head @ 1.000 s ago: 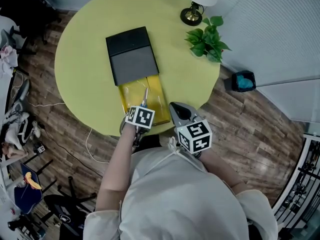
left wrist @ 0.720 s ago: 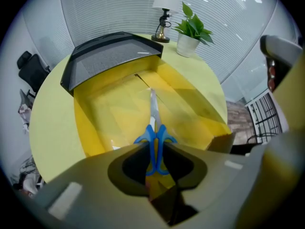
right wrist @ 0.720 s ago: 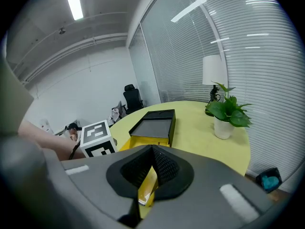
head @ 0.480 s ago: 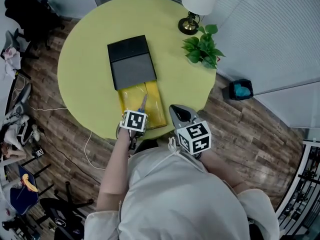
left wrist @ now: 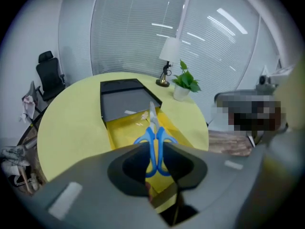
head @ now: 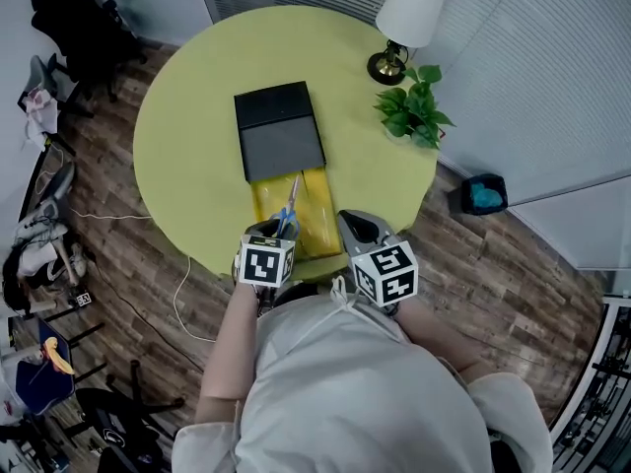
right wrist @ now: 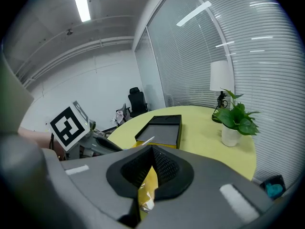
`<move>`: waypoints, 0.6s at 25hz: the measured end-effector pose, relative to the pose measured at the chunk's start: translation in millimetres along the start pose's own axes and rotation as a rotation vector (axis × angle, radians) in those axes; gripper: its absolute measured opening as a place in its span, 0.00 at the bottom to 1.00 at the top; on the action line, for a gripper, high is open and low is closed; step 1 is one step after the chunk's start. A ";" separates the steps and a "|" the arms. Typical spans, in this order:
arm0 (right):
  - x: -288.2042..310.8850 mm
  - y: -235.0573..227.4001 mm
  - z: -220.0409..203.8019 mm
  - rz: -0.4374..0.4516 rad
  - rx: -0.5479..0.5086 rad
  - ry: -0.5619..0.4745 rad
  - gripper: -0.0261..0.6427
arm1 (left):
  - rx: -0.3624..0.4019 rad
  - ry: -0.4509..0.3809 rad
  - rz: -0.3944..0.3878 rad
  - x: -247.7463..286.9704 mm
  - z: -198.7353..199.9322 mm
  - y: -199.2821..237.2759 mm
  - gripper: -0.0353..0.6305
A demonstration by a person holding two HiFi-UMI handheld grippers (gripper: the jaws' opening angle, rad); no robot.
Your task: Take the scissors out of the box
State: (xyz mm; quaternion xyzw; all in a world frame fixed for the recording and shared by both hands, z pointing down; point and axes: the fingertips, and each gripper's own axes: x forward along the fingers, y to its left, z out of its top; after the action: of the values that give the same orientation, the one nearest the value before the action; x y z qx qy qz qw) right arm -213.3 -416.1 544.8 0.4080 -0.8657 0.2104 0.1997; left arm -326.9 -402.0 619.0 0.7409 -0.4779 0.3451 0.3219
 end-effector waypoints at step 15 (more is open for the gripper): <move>0.7 46.2 62.6 -0.008 -0.087 -0.163 0.04 | 0.058 -0.678 0.051 -143.9 105.1 22.2 0.19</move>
State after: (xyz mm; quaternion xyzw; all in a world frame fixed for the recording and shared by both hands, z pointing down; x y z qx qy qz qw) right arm -261.1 -422.8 483.9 0.4179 -0.8858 0.1378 0.1472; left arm -370.0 -424.4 446.1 0.8102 -0.5660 0.1006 0.1146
